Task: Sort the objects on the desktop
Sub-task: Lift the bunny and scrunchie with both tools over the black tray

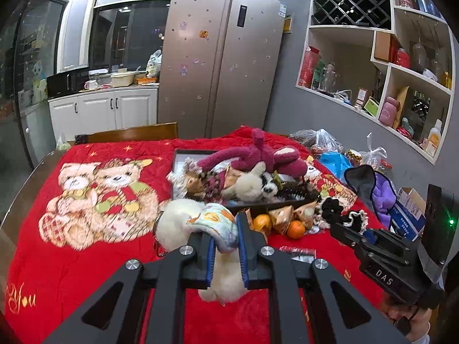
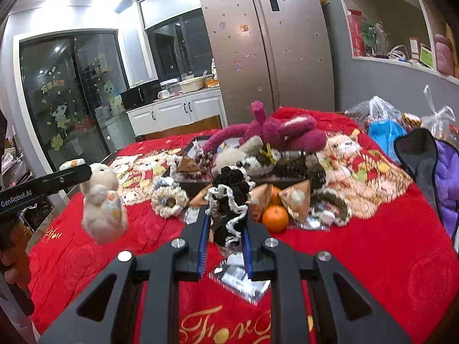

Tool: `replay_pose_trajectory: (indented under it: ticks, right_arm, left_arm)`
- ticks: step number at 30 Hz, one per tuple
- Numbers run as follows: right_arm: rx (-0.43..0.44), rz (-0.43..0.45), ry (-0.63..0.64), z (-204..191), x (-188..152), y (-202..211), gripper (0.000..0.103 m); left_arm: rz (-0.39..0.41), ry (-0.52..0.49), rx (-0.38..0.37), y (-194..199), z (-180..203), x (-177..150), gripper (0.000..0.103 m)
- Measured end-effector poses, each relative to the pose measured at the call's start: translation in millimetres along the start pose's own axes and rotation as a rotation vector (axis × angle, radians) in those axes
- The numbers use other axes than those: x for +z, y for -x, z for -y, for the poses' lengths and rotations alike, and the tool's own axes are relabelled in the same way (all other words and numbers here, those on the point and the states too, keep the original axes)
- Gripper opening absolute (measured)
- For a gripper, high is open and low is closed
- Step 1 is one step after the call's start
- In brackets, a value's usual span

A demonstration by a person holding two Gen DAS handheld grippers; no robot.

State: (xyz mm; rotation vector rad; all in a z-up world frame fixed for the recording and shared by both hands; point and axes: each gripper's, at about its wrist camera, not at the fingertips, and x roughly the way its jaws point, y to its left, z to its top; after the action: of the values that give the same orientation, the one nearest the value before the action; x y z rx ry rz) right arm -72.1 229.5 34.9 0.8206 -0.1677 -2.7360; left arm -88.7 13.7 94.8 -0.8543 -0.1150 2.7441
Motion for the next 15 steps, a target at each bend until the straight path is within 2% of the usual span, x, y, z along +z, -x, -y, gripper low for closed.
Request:
replay_pose_trajectory:
  ticks: [4, 9, 15]
  right_arm:
    - [0.006, 0.009, 0.039, -8.7, 33.5, -7.1, 0.021]
    - [-0.001, 0.034, 0.072, -14.6, 85.9, -17.7, 0.021]
    - [-0.008, 0.021, 0.084, -13.3, 131.4, -56.6, 0.021]
  left_arm:
    - [0.02, -0.034, -0.001, -11.5, 10.4, 33.2, 0.014]
    - [0.053, -0.049, 0.058, -31.0, 16.1, 71.4, 0.014]
    - [0.036, -0.033, 0.09, -78.5, 12.1, 100.7, 0.014]
